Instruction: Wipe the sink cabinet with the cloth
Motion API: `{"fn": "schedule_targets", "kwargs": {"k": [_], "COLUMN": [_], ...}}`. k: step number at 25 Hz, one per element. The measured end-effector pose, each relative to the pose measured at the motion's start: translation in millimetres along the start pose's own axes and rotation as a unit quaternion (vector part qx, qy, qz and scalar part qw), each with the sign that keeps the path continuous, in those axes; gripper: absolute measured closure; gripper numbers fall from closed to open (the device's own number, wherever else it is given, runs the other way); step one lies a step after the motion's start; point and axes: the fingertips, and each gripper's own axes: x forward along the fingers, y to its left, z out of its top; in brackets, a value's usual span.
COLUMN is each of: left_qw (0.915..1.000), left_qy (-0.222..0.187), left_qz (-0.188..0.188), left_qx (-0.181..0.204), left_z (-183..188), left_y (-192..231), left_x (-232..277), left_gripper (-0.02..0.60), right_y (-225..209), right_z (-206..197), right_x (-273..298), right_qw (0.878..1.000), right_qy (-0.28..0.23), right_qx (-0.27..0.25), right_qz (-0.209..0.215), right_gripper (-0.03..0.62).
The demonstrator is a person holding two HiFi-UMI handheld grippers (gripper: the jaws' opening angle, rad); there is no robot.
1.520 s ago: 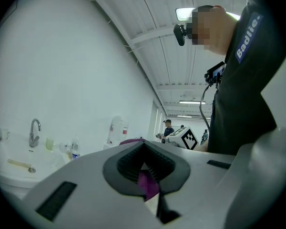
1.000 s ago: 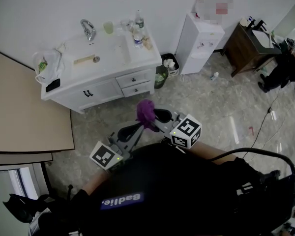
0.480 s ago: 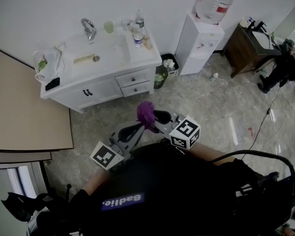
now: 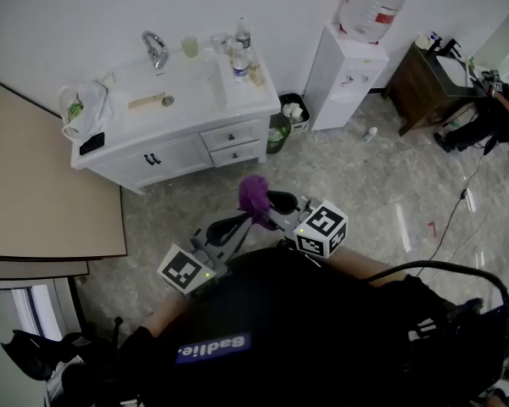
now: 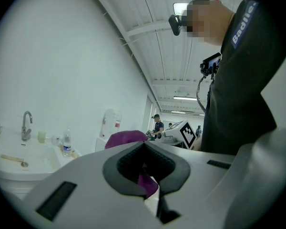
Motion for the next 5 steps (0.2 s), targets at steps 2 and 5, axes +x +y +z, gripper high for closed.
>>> {"fn": "schedule_targets", "kwargs": {"k": [2,5], "left_qw": [1.0,1.0], "left_qy": [0.0,-0.002], "left_qz": [0.0,-0.002], "left_qx": [0.001,0.002], "left_z": [0.0,0.4], "left_y": [-1.7,-5.2], "left_x": [-0.4,-1.6], "left_gripper": [0.581,0.581], "right_y": [0.8,3.4], "right_z": [0.4,0.7], "right_x": [-1.3,-3.5], "right_qw": [1.0,1.0], "right_qy": [0.001,0.001], "right_qx": [-0.002,-0.004], "right_qz": [0.0,0.0], "right_gripper": [0.537,0.537]}}
